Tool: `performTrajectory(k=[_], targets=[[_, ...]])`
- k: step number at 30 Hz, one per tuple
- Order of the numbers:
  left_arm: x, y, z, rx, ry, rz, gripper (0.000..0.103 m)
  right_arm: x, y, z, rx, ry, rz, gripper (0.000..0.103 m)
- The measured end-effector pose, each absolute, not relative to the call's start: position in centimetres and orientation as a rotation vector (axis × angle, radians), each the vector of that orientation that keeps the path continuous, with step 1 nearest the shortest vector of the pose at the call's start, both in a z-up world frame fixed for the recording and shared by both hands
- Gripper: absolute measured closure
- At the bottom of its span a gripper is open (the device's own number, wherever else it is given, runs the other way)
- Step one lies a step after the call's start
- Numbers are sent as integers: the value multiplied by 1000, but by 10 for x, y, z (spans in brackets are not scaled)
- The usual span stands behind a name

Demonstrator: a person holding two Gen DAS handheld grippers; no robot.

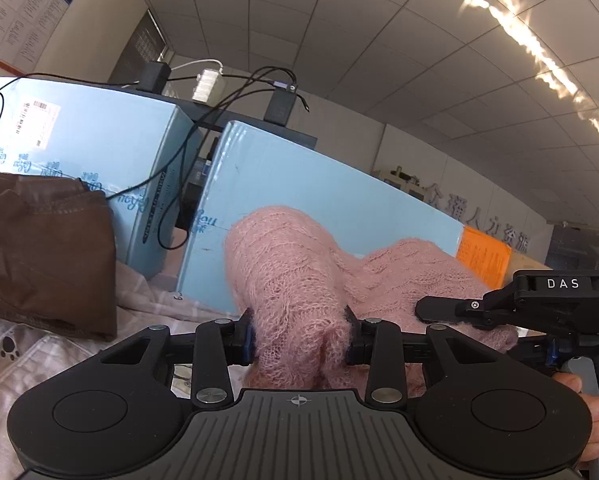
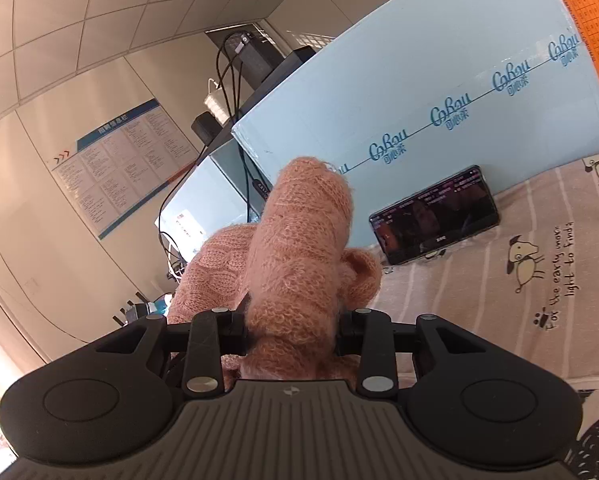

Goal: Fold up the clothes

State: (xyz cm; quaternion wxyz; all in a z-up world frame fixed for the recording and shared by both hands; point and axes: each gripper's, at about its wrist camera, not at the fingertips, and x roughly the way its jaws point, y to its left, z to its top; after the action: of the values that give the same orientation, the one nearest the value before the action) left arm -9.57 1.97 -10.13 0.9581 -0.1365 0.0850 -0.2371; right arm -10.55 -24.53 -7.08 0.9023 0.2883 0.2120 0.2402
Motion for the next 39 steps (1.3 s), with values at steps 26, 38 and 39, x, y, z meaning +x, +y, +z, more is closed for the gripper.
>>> performTrajectory(k=[26,38,39], targets=[[-69,-93,-127,39,379,-419,17,-159,-375,-129,685,508,145,15],[-130,-146,-101,166,163,-699,5,-167,-396,-128,813,413,67,13],[-135,-159,-105,216,159,-741,5,-167,-398,-129,824,412,64,13]])
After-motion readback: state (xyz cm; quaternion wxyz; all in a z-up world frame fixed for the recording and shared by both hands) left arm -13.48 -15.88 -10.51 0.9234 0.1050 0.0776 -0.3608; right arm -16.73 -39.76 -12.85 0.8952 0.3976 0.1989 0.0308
